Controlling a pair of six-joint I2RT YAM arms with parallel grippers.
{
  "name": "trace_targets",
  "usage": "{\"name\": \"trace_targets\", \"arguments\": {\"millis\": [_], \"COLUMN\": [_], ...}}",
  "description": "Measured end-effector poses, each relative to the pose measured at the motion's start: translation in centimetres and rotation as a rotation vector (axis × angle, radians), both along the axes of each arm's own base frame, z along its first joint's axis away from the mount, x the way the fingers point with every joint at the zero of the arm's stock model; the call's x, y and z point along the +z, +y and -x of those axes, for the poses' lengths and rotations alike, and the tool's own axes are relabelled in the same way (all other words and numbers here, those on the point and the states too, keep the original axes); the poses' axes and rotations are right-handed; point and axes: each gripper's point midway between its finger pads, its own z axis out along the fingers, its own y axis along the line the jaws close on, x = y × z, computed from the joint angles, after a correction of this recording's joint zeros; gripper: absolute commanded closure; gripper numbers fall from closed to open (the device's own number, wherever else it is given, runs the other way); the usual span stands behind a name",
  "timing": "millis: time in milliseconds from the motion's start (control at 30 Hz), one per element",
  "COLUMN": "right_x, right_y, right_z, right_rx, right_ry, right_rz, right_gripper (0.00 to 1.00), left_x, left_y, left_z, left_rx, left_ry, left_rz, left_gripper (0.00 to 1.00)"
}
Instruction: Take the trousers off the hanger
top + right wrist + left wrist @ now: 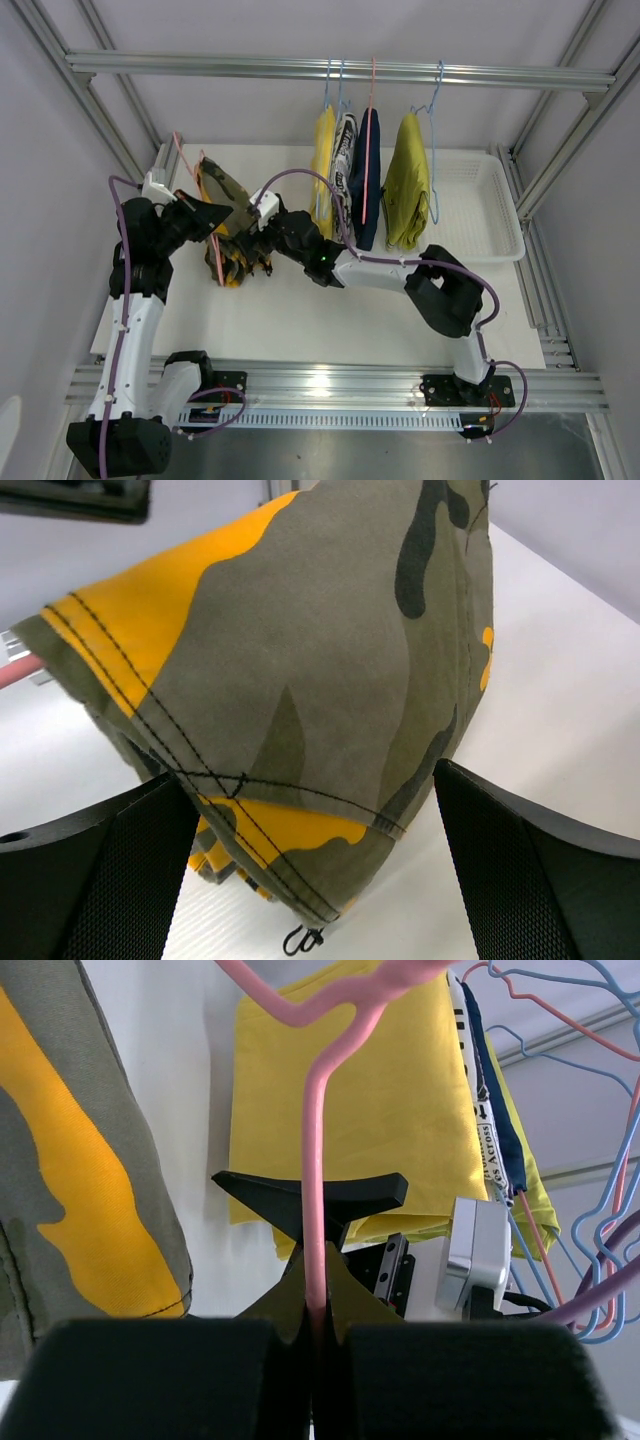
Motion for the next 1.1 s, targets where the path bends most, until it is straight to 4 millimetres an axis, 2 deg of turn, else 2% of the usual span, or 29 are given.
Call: {"name": "trace_targets", "arguments": {"millis": [300,700,1100], "right_x": [-0.4,1.1,0.1], "right_y": [0.8,1.8,2.7], "right_z": [-1.4,-0.7,-1.1], "right_rx": [-0.064,-0.136,-0.195], "right_ry": [-0.014,-0.113,-0.183], "right_rz": [-0.043,-0.077,-0.12], "right_gripper": [0.0,0.01,0.01], "left_x": [0.0,0.1,0.2], "left_y": [0.0,0.0,-0.2], "left_z": [-0.1,-0.1,-0.1], "left_rx": [0.001,-0.003,-0.017], "left_ry": [0.001,-0.005,-0.011], "left_rz": [0.0,0.001,0.005], "left_gripper": [0.99,0.99,0.99]}}
